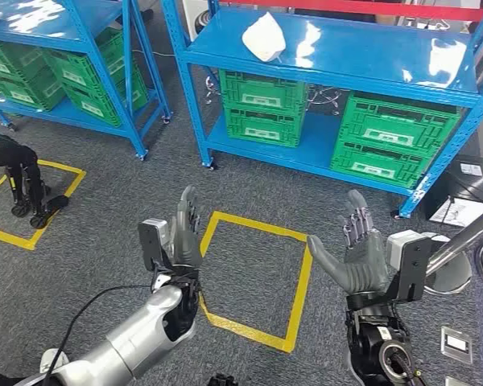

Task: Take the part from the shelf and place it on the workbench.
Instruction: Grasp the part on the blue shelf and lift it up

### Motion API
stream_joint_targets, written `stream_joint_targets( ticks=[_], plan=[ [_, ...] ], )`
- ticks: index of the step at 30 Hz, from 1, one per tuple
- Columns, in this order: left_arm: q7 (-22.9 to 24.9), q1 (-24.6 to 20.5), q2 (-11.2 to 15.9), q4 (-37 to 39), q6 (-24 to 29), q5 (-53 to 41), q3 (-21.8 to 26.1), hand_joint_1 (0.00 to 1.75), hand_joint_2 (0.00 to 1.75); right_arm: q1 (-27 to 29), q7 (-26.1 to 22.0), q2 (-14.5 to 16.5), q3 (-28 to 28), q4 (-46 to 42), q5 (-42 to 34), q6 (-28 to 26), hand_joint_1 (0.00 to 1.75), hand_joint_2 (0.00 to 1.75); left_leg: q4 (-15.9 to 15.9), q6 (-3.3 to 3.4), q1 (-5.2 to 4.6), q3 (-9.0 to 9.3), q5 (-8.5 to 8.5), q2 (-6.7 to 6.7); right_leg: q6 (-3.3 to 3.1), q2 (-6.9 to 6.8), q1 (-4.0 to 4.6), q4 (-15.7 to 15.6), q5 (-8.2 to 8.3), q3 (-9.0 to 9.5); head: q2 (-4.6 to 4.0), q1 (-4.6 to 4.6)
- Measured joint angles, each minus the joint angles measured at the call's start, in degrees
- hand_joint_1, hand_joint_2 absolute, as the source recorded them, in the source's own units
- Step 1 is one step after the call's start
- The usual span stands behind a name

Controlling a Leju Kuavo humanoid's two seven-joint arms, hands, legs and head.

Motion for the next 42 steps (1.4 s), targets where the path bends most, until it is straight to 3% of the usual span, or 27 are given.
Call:
stream_joint_targets(
  ticks=[2,4,5,6,8,10,12,14,15,16,17,20,21,22,26,33,42],
  plan=[
    [0.0,0.0,0.1,0.0,0.0,-0.1,0.1,0.0,0.0,0.0,0.2,0.0,0.0,-0.2,0.1,0.0,0.0,1.75,-4.1,0.47,-0.26,0.78,2.86,-0.02,0.04,0.15,0.03,0.0,-0.68,0.9,0.0,-0.11],
    [0.0,0.0,0.3,0.0,-0.1,-0.2,0.1,0.0,0.0,0.1,0.4,0.0,0.0,-0.6,0.4,-0.1,0.0,1.75,-12.4,1.56,-0.97,2.38,9.61,-0.18,0.27,0.46,0.1,-0.1,-2.01,2.17,0.0,-0.36],
    [0.0,0.0,0.4,0.0,-0.1,-0.3,0.2,0.0,0.0,0.1,0.5,-0.1,0.0,-0.8,0.4,-0.1,0.0,1.75,-15.3,1.98,-1.28,3.06,12.14,-0.43,0.51,0.62,0.22,-0.3,-2.71,2.68,0.0,-0.47],
    [0.0,0.0,0.4,0.0,-0.2,-0.3,0.2,0.0,0.0,0.2,0.6,-0.1,0.0,-0.9,0.4,-0.1,0.0,1.75,-17.1,2.26,-1.47,3.54,13.6,-0.68,0.78,0.78,0.34,-0.3,-3.15,3.28,0.0,-0.49],
    [0.1,-0.1,0.4,0.0,-0.3,-0.3,0.2,0.0,0.0,0.4,0.6,-0.2,-0.1,-1.2,0.5,-0.1,0.0,1.75,-17.9,2.61,-1.35,4.6,13.8,-0.95,1.41,0.9,0.59,-0.2,-3.56,4.47,0.0,-0.41],
    [0.3,-0.2,0.3,0.0,-0.5,-0.2,0.3,0.0,0.0,0.4,0.6,-0.3,-0.2,-1.5,0.6,-0.2,0.0,1.75,-18.2,3.11,-1.11,6.12,13.54,-0.85,1.94,0.24,0.62,2.6,-3.55,3.7,0.0,-0.21],
    [0.4,-0.3,0.3,0.0,-0.8,-0.2,0.3,0.0,0.0,0.5,0.6,-0.4,-0.2,-1.5,0.6,-0.2,0.0,1.75,-18.3,3.47,-1.07,7.53,12.6,-0.81,2.3,-0.53,0.59,9.5,-4.92,-0.33,0.0,0.05],
    [0.6,-0.3,0.2,0.0,-0.9,-0.1,0.3,0.0,0.0,0.8,0.6,-0.5,-0.2,-1.6,0.7,-0.2,0.0,1.75,-18.2,3.63,-1.08,8.89,11.36,-0.79,2.57,-0.7,0.54,15.5,-8.7,-5.0,0.0,0.27],
    [0.6,-0.2,0.2,0.0,-0.9,0.0,0.3,0.0,0.0,0.9,0.6,-0.6,-0.2,-1.6,0.7,-0.2,0.0,1.75,-18.2,3.65,-1.08,9.7,10.71,-0.81,2.64,-0.71,0.53,16.2,-10.38,-6.4,0.0,0.37],
    [0.7,-0.2,0.2,0.0,-0.9,0.1,0.3,0.0,0.0,0.9,0.6,-0.7,-0.2,-1.6,0.7,-0.2,0.0,1.75,-18.2,3.64,-1.09,10.62,10.03,-0.85,2.64,-0.72,0.52,15.0,-10.79,-6.98,0.0,0.5],
    [0.7,-0.2,0.2,0.0,-1.0,0.1,0.3,0.0,0.0,1.0,0.6,-0.8,-0.2,-1.6,0.7,-0.2,0.0,1.75,-18.2,3.6,-1.1,11.62,9.33,-0.89,2.51,-0.72,0.53,12.3,-9.32,-6.9,0.0,0.63],
    [0.7,-0.3,0.0,0.1,-1.0,0.2,0.2,0.0,0.0,1.1,0.7,-1.0,-0.2,-1.5,0.7,-0.2,0.0,1.75,-17.9,3.08,-1.24,13.86,7.34,-1.01,1.57,-0.72,0.84,2.2,1.54,-5.88,0.0,0.97],
    [0.6,-0.3,-0.1,0.1,-0.9,0.2,0.2,0.0,0.0,1.2,0.7,-1.0,-0.2,-1.6,0.7,-0.2,0.0,1.75,-17.8,2.76,-1.27,14.12,6.9,-1.07,1.22,-0.69,1.0,0.8,3.8,-5.71,0.0,1.05],
    [0.6,-0.3,-0.2,0.1,-0.9,0.2,0.2,0.0,0.0,1.2,0.7,-1.0,-0.2,-1.7,0.7,-0.2,0.0,1.75,-17.6,2.51,-1.32,14.2,6.61,-1.12,0.94,-0.66,1.11,0.3,4.6,-5.57,0.0,1.1],
    [0.4,-0.4,-0.2,0.2,-0.7,0.2,0.2,0.0,0.0,1.0,0.7,-1.0,-0.3,-1.9,0.8,-0.2,0.0,1.75,-17.7,2.52,-1.35,14.19,6.41,-0.92,0.98,-0.28,1.11,0.2,4.67,-5.12,0.0,0.76],
    [0.4,-0.4,-0.2,0.2,-0.7,0.4,0.3,0.0,0.0,1.0,1.0,-1.0,-0.3,-2.0,1.3,-0.2,0.0,1.75,-19.1,2.79,-1.35,14.85,6.07,-0.89,0.45,-0.19,1.16,0.2,4.04,-5.13,0.0,0.68],
    [0.4,-0.4,-0.2,0.2,-0.7,0.6,0.3,0.0,0.0,1.0,1.2,-1.0,-0.4,-2.0,1.4,-0.2,0.0,1.75,-19.2,2.0,-1.36,14.83,6.29,-0.89,0.19,-0.25,1.13,0.2,4.25,-5.04,0.0,0.71]
  ],
)
